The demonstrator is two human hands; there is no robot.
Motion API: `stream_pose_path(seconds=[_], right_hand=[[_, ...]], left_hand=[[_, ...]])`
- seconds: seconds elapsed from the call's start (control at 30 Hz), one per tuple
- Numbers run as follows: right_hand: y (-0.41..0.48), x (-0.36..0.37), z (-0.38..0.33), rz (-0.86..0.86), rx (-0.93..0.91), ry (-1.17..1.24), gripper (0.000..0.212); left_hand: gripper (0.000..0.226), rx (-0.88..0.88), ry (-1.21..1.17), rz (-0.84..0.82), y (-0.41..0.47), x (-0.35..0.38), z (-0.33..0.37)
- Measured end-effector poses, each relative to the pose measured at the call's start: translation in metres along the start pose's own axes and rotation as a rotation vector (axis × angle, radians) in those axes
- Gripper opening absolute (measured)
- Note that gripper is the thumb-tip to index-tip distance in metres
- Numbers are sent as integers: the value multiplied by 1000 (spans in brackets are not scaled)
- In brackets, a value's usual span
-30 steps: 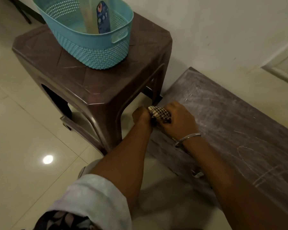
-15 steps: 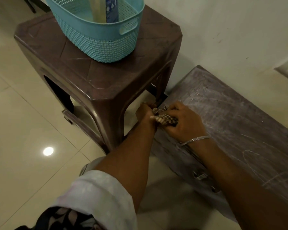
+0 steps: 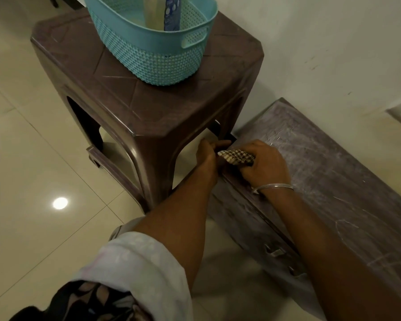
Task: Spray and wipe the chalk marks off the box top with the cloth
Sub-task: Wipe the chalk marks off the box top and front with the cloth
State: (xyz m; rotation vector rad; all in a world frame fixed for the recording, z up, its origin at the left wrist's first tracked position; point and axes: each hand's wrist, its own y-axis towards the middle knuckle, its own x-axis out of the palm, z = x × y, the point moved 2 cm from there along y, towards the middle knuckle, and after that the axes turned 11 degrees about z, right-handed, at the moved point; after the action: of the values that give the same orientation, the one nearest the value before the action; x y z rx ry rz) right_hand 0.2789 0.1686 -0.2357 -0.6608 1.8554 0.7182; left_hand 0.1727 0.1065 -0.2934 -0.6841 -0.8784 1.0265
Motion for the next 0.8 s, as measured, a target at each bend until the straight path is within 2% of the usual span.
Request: stream_pose_path(seconds=[0.13,0.27,0.3,0.43,0.5,0.63,0.8], right_hand=[[-11,2,-8,-91,-112,61,38],[-5,-7,5,103,97,67,30],[-5,-6,5,123,99,56,30],[-16,-1,-4,-26,-68,139,38],[-10,0,3,-3,-33,153,35],[2,2,5,157,98,61,26],[-8,4,3,4,-92,112,47]], left_hand=[[62,76,92,-134,2,-2,2],[58,158,208,-274,4,5,15],[58,172,227,-292,5,8,17],[55,192,234,-377,17,13,14],[54,199,287,-389,23,15,15],[51,127,273,-387,26,20,15],[52,216,283,-375,25,20,14]])
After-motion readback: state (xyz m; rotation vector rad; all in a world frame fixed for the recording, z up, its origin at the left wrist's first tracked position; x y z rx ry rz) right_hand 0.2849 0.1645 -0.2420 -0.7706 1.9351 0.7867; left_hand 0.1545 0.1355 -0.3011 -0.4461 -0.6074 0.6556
